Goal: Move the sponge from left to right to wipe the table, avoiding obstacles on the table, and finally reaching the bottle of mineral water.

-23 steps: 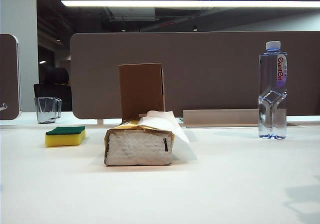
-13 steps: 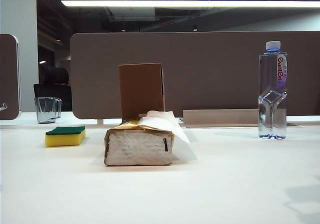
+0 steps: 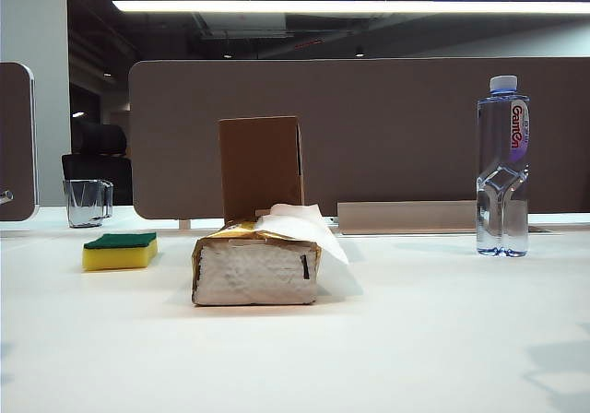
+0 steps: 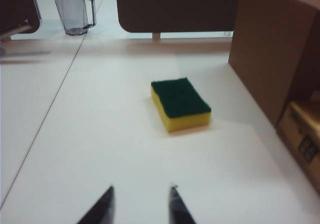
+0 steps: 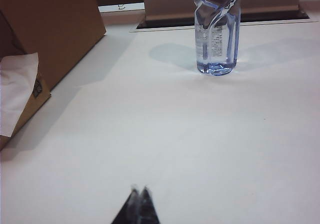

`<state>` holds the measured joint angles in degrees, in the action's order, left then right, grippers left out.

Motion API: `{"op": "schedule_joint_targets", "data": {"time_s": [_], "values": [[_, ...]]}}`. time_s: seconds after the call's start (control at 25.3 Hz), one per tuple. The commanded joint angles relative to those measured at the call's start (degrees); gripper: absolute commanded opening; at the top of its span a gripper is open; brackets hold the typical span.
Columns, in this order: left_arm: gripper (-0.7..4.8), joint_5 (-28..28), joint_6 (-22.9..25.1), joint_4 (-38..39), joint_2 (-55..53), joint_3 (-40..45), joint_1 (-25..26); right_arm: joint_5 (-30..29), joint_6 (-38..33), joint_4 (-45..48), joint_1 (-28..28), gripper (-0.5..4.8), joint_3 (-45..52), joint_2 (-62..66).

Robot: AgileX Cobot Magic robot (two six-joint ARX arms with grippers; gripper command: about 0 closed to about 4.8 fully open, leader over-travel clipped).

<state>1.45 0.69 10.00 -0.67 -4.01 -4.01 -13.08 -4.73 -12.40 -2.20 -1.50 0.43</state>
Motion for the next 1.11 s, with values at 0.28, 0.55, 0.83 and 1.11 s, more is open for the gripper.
{"op": "schedule_joint_targets", "data": {"time_s": [0.28, 0.55, 0.83, 1.11], "values": [[3.50, 7.7, -8.2, 0.6, -0.3, -8.0, 0.1, -2.8, -3.9, 3.4, 0.0, -0.05, -0.2, 0.0], [4.18, 10.4, -8.9, 0.5, -8.3, -14.1, 0.1, -2.1, -7.8, 3.3, 0.0, 0.08, -2.3, 0.0], [4.79, 11.2, -9.7, -3.3, -19.7, -19.0, 0.1, -2.2, -10.4, 3.2, 0.0, 0.22, -6.6, 0.1], [4.79, 16.7, -9.7, -6.7, -38.9, -28.3, 0.1, -2.5, -15.2, 3.2, 0.0, 1.01, -12.0, 0.4]]}}
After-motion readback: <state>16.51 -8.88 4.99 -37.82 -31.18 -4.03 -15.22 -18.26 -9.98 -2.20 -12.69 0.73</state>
